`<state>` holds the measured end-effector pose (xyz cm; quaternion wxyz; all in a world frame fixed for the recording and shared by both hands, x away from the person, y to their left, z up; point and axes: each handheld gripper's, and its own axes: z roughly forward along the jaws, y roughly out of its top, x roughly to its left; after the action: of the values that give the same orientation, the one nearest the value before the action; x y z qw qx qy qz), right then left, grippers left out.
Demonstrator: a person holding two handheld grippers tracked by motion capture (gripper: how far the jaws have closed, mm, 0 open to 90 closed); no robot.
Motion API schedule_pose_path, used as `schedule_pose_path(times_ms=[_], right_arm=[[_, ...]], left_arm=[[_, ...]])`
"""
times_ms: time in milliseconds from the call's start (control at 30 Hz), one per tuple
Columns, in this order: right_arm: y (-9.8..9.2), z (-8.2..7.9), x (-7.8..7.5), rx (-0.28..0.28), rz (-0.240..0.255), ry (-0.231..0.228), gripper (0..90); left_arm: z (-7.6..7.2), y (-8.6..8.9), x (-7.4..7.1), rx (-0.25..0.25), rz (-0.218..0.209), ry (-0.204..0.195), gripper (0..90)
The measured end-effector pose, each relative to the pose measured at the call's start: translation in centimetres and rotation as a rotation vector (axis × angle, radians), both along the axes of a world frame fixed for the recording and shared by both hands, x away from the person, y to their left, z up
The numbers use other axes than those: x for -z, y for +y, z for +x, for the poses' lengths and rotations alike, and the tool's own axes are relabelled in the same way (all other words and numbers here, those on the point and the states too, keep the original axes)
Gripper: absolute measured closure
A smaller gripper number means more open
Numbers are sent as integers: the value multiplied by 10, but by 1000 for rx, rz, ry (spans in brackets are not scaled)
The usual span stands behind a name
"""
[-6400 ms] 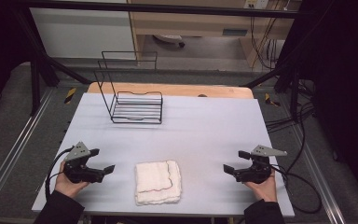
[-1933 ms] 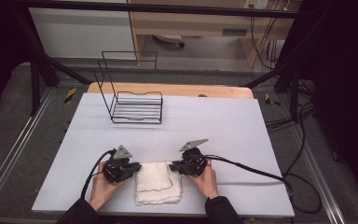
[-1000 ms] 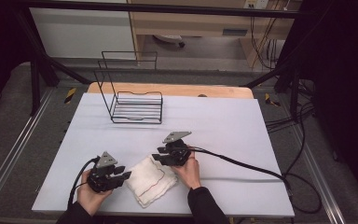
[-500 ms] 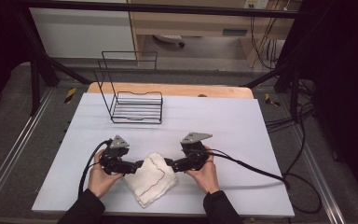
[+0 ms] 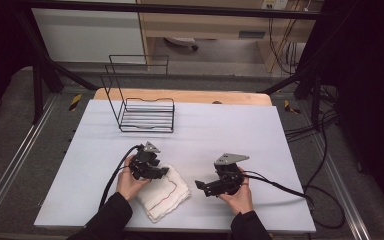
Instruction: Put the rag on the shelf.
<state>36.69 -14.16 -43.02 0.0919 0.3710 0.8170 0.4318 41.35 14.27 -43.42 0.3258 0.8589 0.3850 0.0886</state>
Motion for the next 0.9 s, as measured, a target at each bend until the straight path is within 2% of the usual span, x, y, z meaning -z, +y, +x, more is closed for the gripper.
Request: schedule_pose_path(times_ms=[100,267,367,400,533,667,800,900], right_arm=[[-2,-2,0,0,5,4,20],[-2,-3,-1,-5,29,8,28],[-1,-3,-1,-5,47,13,33],[0,-4,-1,-4,52,20,36],[4,-3,2,-5,63,36,41],[11,-3,4,-19,74,45,52],[21,-2,4,-25,75,43,74],[33,0,4,-35,95,45,96]], left_arm=[[2,0,1,3,-23,23,650],[3,-1,2,-1,-30,58,687],[3,-2,0,6,-12,68,745],[3,-2,-1,10,0,60,770],[-1,-2,-2,21,4,39,816],[-4,5,-7,12,-42,13,829],[-8,17,-13,-12,-50,-25,833],[-11,29,-17,-48,-68,-42,835]])
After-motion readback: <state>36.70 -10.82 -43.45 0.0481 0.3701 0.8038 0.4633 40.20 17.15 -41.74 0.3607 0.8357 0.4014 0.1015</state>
